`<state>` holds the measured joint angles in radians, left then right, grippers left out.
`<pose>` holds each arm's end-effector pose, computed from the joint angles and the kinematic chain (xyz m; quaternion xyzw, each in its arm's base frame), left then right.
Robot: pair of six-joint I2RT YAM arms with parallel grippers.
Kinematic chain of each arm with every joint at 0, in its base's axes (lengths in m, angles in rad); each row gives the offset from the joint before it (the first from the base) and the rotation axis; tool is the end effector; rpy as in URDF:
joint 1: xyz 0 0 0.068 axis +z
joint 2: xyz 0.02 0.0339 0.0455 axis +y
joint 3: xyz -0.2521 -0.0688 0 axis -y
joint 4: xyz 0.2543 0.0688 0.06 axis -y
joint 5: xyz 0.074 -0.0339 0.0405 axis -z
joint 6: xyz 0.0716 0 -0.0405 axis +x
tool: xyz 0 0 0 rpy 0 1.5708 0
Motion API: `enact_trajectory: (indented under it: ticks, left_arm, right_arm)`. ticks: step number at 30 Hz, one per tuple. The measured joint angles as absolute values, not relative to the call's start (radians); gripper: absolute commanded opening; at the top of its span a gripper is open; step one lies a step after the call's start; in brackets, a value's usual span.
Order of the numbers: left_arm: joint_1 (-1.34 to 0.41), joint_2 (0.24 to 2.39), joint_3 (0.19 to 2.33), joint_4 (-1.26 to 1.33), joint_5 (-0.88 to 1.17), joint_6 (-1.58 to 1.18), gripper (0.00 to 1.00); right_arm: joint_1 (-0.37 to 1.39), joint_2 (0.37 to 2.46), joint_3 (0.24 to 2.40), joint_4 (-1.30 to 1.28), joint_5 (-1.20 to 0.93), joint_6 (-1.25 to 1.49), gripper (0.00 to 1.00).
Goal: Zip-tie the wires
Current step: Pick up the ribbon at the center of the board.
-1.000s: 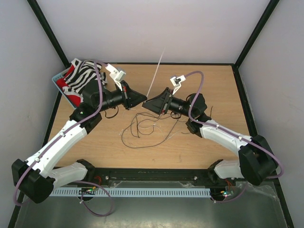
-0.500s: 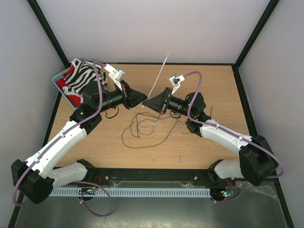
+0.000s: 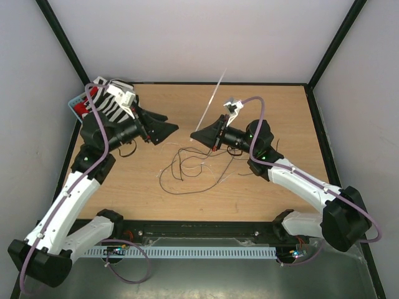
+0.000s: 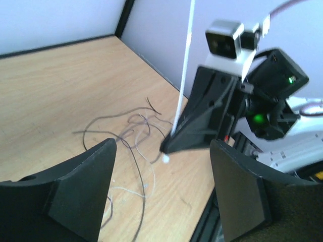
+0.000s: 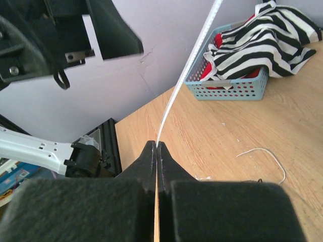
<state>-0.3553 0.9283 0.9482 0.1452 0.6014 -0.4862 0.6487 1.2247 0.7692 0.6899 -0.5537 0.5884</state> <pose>0.2233 -0.1261 0.4022 0.1851 0.6308 -0.4724 0.5870 0.2326 0.2236 0.3240 -0.2324 0.5892 0.5758 0.5170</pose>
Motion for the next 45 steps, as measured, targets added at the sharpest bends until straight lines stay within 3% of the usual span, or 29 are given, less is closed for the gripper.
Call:
enact_trajectory:
  ticks: [6, 14, 27, 41, 45]
  left_arm:
    - [-0.348, 0.872, 0.875, 0.145, 0.679, -0.502, 0.84]
    - [-0.364, 0.925, 0.922, 0.236, 0.748, -0.545, 0.81]
    - [-0.542, 1.161, 1.076, 0.324, 0.764, -0.455, 0.56]
    - [-0.567, 1.234, 1.187, 0.36, 0.755, -0.355, 0.0]
    - [-0.567, 1.23, 1.197, 0.362, 0.752, -0.322, 0.0]
  right_arm:
    - [0.649, 1.213, 0.803, 0.648, -0.599, 0.509, 0.0]
    - [0.651, 1.183, 0.804, 0.622, -0.694, 0.366, 0.0]
    - [0.668, 1.166, 0.797, 0.617, -0.757, 0.312, 0.0]
    - [0.669, 1.165, 0.758, 0.59, -0.749, 0.307, 0.0]
    - [0.669, 1.165, 0.757, 0.589, -0.737, 0.309, 0.0]
